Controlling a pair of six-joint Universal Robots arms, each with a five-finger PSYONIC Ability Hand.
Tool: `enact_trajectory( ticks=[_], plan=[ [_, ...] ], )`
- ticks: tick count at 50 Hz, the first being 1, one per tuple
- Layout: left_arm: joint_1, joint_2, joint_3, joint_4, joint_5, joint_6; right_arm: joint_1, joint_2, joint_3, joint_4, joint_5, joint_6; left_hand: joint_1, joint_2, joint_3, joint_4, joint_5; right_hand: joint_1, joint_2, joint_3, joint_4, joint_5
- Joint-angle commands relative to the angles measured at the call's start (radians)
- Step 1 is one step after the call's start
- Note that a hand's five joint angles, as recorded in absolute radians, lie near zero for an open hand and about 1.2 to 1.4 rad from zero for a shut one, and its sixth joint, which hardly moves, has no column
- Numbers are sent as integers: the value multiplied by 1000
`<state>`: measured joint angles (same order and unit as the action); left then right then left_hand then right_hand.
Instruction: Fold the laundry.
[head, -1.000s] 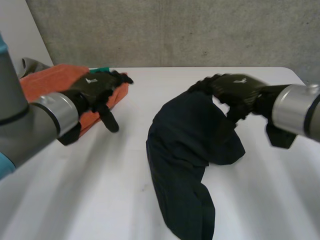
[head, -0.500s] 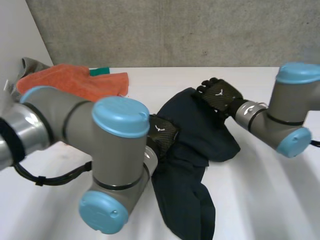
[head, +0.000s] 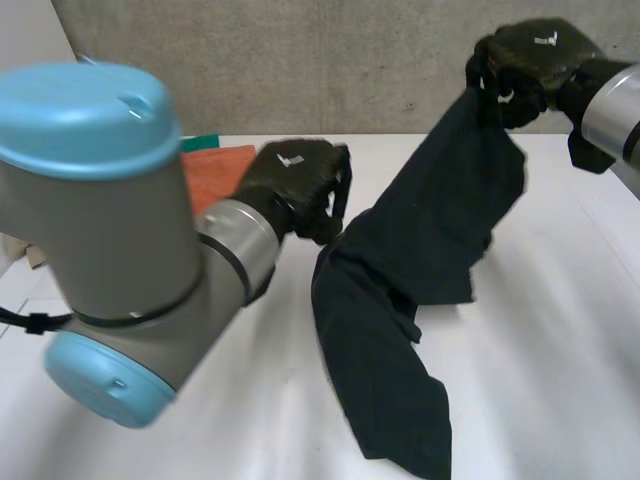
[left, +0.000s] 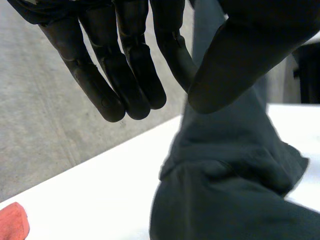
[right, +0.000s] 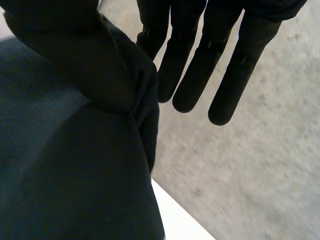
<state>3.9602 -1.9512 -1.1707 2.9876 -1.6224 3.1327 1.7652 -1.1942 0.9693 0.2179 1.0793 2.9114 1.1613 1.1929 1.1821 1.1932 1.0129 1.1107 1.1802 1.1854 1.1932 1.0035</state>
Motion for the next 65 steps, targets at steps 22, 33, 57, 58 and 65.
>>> enact_trajectory(
  ticks=[22, 33, 57, 58, 65],
  plan=[
    [350, -28, -38, -29, -48, -108, 389, 377, -210, 20, 200, 126, -695, -727, -716, -727, -721, -936, -1006, -1011, -1019, -1004],
    [185, 90, -98, -29, 21, 50, 225, 171, -169, 211, 208, -39, -904, -935, -925, -936, -930, -936, -1006, -1011, -1019, -1004],
    [-196, -141, -190, 56, -79, 658, 145, 389, 78, -20, 177, -38, -813, -845, -834, -845, -839, -927, -997, -1002, -1010, -995],
    [-196, -147, -188, 59, -77, 664, 151, 401, 75, -37, 179, -32, -784, -815, -805, -816, -810, -913, -982, -988, -995, -980],
    [-193, -212, -167, 77, -65, 681, 186, 502, 20, -120, 218, -11, -318, -349, -338, -350, -344, -626, -695, -700, -708, -693]
  ],
)
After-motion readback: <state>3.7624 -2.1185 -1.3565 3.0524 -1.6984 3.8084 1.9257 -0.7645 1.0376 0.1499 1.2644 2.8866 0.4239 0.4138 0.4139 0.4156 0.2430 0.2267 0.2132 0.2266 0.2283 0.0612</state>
